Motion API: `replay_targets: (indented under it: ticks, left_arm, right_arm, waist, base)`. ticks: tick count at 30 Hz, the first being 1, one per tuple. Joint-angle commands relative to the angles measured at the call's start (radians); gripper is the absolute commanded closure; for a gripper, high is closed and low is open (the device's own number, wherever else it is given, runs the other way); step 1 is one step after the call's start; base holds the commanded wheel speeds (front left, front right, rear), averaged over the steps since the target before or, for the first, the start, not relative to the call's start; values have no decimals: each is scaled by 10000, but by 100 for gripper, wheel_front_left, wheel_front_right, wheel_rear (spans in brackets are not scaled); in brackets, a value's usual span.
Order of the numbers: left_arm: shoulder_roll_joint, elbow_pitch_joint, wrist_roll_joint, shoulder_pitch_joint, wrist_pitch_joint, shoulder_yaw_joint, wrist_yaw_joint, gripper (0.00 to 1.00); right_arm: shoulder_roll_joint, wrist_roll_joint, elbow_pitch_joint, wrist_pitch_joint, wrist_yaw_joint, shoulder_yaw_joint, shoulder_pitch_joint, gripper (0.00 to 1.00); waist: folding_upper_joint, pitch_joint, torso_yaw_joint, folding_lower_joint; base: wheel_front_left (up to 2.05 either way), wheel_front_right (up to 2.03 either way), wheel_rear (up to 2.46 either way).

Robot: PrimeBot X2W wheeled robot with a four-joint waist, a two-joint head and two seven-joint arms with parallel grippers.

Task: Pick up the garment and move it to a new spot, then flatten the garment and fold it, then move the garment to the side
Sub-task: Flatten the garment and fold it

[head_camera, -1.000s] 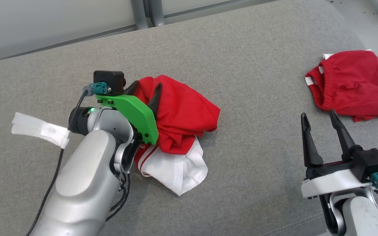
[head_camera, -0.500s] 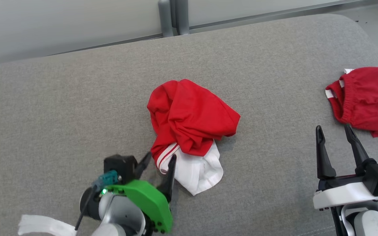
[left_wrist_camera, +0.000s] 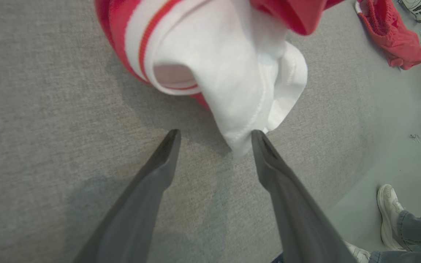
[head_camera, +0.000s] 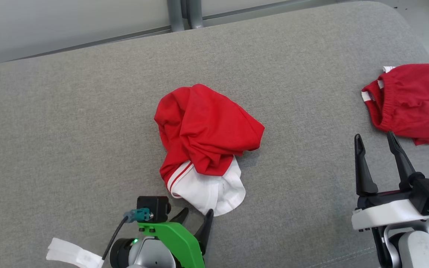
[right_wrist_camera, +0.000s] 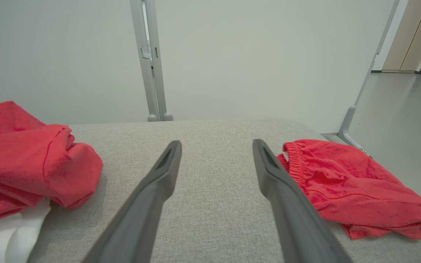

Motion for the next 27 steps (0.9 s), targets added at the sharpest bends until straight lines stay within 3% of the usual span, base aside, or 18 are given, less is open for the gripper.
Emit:
replay_targets:
  ticks: [1, 8, 9, 11, 12, 16, 20, 27]
  left_arm:
    - [-29, 5, -118, -88, 52, -18, -103, 0]
    - [-119, 213, -398, -168, -41, 162, -178, 0]
    - [-173, 320, -399, -257, -134, 215, -198, 7]
    - [-284, 524, -443, -444, -299, 304, -271, 95]
    - [-422, 509, -637, -572, -454, 481, -389, 100]
    - [-66, 142, -576, -817, -510, 725, -470, 100]
    - [595, -1338, -634, -1084, -29, 1029, -519, 100]
    - [2925, -4579, -966, -2190, 2078, 2231, -638, 100]
  right_arm:
    - [-16, 87, 39, -27, -2, -15, -12, 0]
    - [-16, 227, 35, -27, -2, -12, -27, 0]
    - [-16, 228, 42, -27, -2, -12, -43, 0]
    - [-16, 209, 51, -27, -2, -5, -74, 0]
    - [-18, 129, 47, -27, -2, -11, -95, 0]
    - [-18, 48, 21, -27, -2, -83, -34, 0]
    - [-18, -16, 55, -27, -2, -188, 141, 0]
    - [-19, -7, 83, -29, -2, -38, 120, 0]
  waist:
    - [116, 124, -283, 1]
    - [116, 240, -598, 1]
    - [116, 247, -616, 1]
    - [116, 249, -647, 1]
    - [116, 226, -653, 1]
    - [116, 151, -612, 1]
    - [116, 8, -431, 1]
    - [116, -180, -62, 1]
  base:
    - [0, 0, 0]
    - [0, 0, 0]
    - [0, 0, 0]
    - [0, 0, 0]
    - [0, 0, 0]
    - [0, 0, 0]
    - [0, 0, 0]
    - [0, 0, 0]
